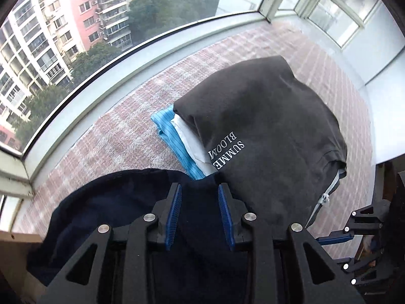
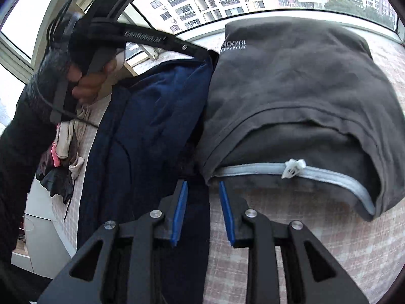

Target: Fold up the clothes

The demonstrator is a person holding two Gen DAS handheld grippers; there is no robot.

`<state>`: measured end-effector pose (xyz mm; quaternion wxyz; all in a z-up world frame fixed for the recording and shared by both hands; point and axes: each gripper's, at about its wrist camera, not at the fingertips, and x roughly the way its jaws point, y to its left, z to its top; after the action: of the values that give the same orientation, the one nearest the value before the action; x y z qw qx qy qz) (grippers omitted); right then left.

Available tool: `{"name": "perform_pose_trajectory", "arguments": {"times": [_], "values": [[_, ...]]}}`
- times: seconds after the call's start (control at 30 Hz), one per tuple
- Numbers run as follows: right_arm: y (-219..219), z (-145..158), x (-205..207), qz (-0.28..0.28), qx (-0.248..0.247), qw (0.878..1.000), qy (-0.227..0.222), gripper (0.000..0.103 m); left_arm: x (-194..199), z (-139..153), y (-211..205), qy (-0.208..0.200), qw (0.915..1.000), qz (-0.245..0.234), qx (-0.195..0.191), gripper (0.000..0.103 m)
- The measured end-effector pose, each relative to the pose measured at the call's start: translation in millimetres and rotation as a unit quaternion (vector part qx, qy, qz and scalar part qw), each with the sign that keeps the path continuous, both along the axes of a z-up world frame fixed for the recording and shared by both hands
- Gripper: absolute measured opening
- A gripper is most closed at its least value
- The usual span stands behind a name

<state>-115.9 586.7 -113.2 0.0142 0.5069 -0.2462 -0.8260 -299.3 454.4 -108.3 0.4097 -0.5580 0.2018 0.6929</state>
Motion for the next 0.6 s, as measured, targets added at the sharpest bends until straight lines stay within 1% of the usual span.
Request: {"name": "perform_pose_trajectory", "arguments": {"times": [0.03,0.1,0.13,0.2,0.27,0.3,0.33,0.4,0.43,0.47,0.5,0.53,0.6], "values": [[-1.6,-2.7,-1.7,0.0,0.0,1.0,-0.004,0.027,0.0,0.5,2.8,0.002,0.9998,-0.013,-0.012,0.029],[-5.5,-4.9,-4.1,0.0,0.016,1.0,-0.013,0.027,-1.6,0.7,7.6,-0.002,0.9992,-0.03,-0.027,0.03],[-7.2,-4.5,-4.6,0.0,0.022,1.0,-0.013,0.027,-0.1,4.1,5.9,-0.009,0.999,-0.035,-0.027,0.03],[-8.7,-5.4,-5.2,0.004,0.014,1.0,-0.012,0.027,3.1,11.7,2.2,-0.024,0.9983,-0.052,-0.014,0.031],[-8.5,-7.0,-6.8,0.008,0.019,1.0,-0.013,0.027,3.9,13.4,4.1,-0.027,0.9974,-0.065,-0.018,0.04],[-9.5,-8.1,-8.3,0.007,0.024,1.0,-0.015,0.027,4.2,13.0,6.3,-0.025,0.997,-0.07,-0.022,0.04],[-10.5,-9.1,-9.9,0.006,0.029,0.999,-0.017,0.027,3.2,10.3,9.7,-0.031,0.9967,-0.072,-0.024,0.041],[-10.9,-11.2,-11.8,0.007,0.023,1.0,-0.015,0.027,3.2,3.2,16.4,-0.041,0.9957,-0.077,-0.032,0.04],[-11.4,-12.2,-12.7,0.009,0.02,1.0,-0.014,0.027,4.0,-1.3,17.4,-0.04,0.9954,-0.079,-0.035,0.036],[-12.4,-12.5,-13.8,0.01,0.021,1.0,-0.013,0.027,4.7,-5.8,18.4,-0.038,0.9952,-0.082,-0.039,0.018],[-13.5,-12.8,-14.8,0.011,0.022,1.0,-0.012,0.028,4.0,-7.8,18.2,-0.043,0.9953,-0.079,-0.037,0.007],[-14.1,-12.7,-14.6,0.012,0.025,1.0,-0.011,0.031,3.2,-9.8,17.9,-0.049,0.9953,-0.075,-0.035,0.001],[-16.4,-13.3,-18.4,0.015,0.033,0.999,-0.01,0.032,3.7,-5.5,11.1,-0.034,0.996,-0.078,-0.028,0.001]]}}
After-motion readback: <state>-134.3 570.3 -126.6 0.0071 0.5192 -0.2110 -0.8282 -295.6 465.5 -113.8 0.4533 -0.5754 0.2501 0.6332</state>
